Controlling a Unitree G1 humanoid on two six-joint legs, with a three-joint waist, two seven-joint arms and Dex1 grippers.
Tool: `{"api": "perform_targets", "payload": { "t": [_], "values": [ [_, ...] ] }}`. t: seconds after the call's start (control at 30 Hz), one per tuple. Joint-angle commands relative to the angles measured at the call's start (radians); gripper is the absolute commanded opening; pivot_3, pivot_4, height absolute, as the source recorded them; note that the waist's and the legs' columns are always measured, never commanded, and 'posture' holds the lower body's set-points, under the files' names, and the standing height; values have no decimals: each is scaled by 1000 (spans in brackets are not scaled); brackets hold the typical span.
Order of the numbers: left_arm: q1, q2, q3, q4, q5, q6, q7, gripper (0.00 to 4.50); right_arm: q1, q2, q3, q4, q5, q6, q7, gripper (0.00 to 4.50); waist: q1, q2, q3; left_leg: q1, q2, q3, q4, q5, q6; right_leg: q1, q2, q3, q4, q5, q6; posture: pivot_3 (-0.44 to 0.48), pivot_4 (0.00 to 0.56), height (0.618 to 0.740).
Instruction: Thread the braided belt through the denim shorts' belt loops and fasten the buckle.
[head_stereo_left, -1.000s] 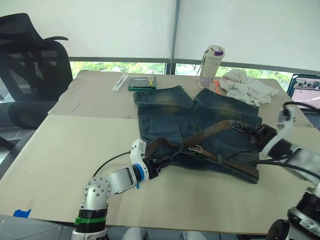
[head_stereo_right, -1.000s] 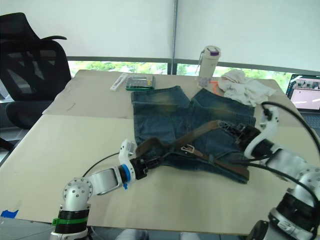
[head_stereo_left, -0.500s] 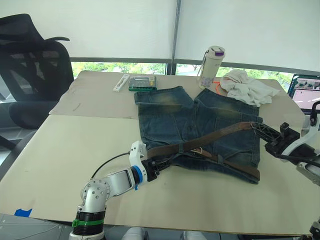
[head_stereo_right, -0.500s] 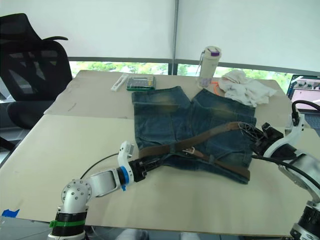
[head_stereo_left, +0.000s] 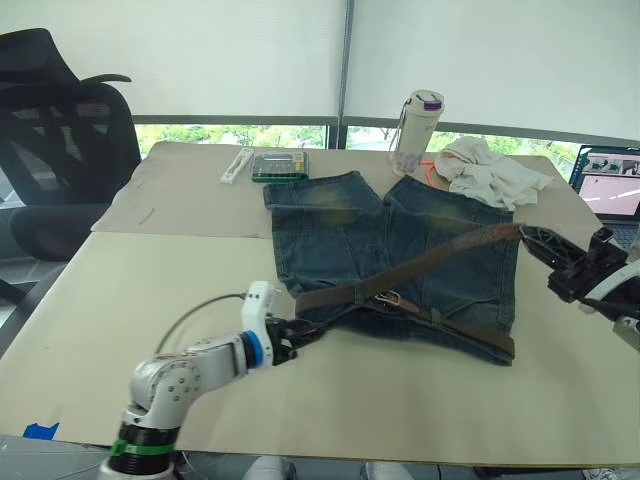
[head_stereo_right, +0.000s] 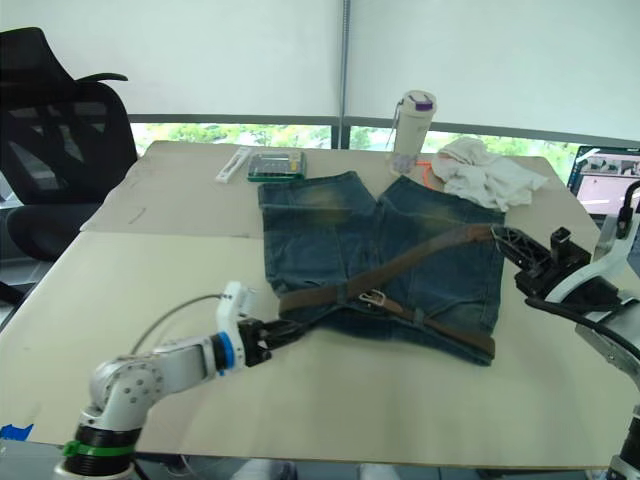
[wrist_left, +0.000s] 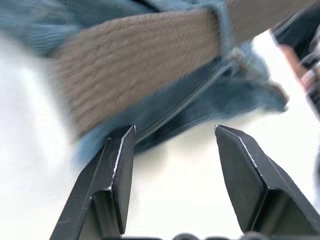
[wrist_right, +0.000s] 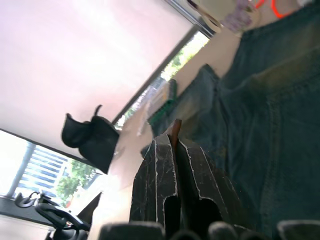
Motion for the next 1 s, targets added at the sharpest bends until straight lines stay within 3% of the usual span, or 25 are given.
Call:
{"api": "perform_targets", "payload": {
  "t": [0.03,0.1,0.23,0.4,0.5,0.63,0.8,1.0],
  "values": [
    [-88,5,44,-111,-78,-30,-87,2702,-90,45,3,-54,26,-59,-47,0,6,0,0,0,0,0,0,0,1,0,0,0,-1,0,0,0,150,740],
    [-127,-2,51,-115,-111,-16,-100,2702,-136,92,40,-75,26,-66,-88,0,6,0,0,-1,0,0,0,1,1,0,-1,0,-1,0,0,0,150,740],
    [-171,15,-10,-120,-4,-55,-114,2702,-219,214,98,-121,26,-104,-212,0,3,0,0,-1,0,0,-1,1,1,-1,0,0,0,0,0,0,150,740],
    [-248,-1,-124,-65,289,-227,-59,2702,-305,385,147,-187,26,-164,-397,0,-1,0,0,-3,0,0,-3,3,0,-4,0,0,1,0,0,0,150,740],
    [-296,69,-296,-10,555,-388,-99,2702,-313,461,186,-217,26,-200,-501,0,1,1,0,-3,-1,-1,-3,3,0,-3,0,-1,1,0,0,0,150,740],
    [-361,-24,-311,96,709,-548,-17,2702,-311,536,247,-257,26,-237,-592,0,1,1,0,-5,-1,0,-4,3,0,-4,-1,-1,2,0,0,0,150,740],
    [-396,-160,-304,142,754,-604,-4,2702,-291,533,323,-279,26,-233,-600,0,-3,1,0,-9,-1,0,-4,3,0,-9,-2,-1,6,0,0,0,150,740],
    [-408,-217,-290,177,833,-657,6,2702,-273,488,373,-291,26,-241,-581,0,-4,1,0,-9,-1,0,-4,4,0,-10,0,-1,7,0,0,0,150,740]
  ]
}}
